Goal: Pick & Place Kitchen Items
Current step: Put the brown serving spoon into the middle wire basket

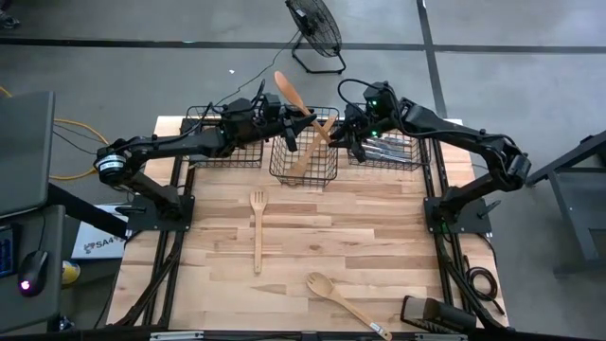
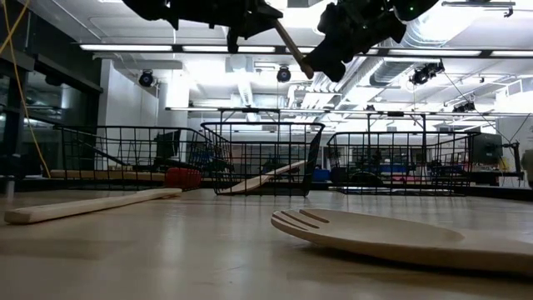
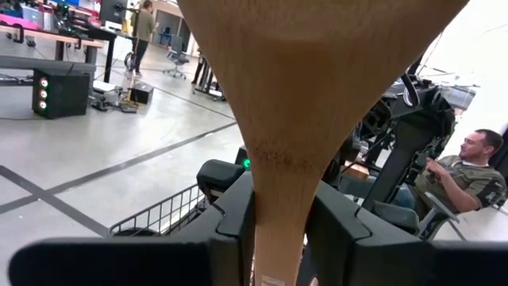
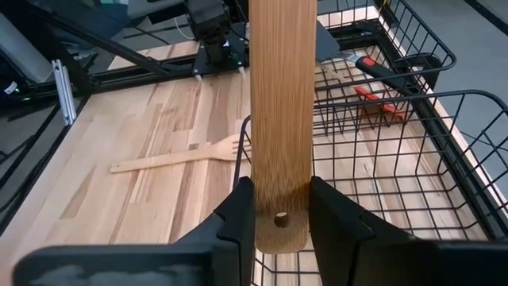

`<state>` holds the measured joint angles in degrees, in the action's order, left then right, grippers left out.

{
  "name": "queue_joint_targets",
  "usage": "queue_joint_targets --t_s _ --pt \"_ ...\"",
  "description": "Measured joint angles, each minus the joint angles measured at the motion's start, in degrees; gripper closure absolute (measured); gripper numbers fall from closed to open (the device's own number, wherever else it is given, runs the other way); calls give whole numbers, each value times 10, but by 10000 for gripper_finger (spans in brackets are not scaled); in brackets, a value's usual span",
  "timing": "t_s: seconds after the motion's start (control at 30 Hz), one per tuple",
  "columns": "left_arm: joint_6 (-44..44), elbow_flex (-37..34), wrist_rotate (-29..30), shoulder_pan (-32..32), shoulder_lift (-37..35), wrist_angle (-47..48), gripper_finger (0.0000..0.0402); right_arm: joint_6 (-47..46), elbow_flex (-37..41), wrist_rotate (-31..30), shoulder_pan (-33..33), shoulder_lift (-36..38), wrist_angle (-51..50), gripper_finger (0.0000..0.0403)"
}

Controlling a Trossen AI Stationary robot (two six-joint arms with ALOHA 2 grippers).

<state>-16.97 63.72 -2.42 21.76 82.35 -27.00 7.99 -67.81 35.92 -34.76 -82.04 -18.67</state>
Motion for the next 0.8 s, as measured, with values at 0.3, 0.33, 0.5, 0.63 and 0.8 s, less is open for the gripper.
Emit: queue_joint_targets --t_s 0.3,0.33,0.5,0.63,0.8 --pt "6 0 60 0 1 42 323 -17 0 -47 -6 1 -12 220" --pt "6 0 71 1 1 49 323 -21 0 -54 -9 1 -13 203" --pt "2 0 114 0 1 72 323 -37 0 -40 -29 1 -24 155" --pt "-15 0 167 0 1 95 323 -38 0 -50 -45 6 -61 150" --pt "-47 7 227 0 1 173 323 -38 0 -70 -73 24 -102 152"
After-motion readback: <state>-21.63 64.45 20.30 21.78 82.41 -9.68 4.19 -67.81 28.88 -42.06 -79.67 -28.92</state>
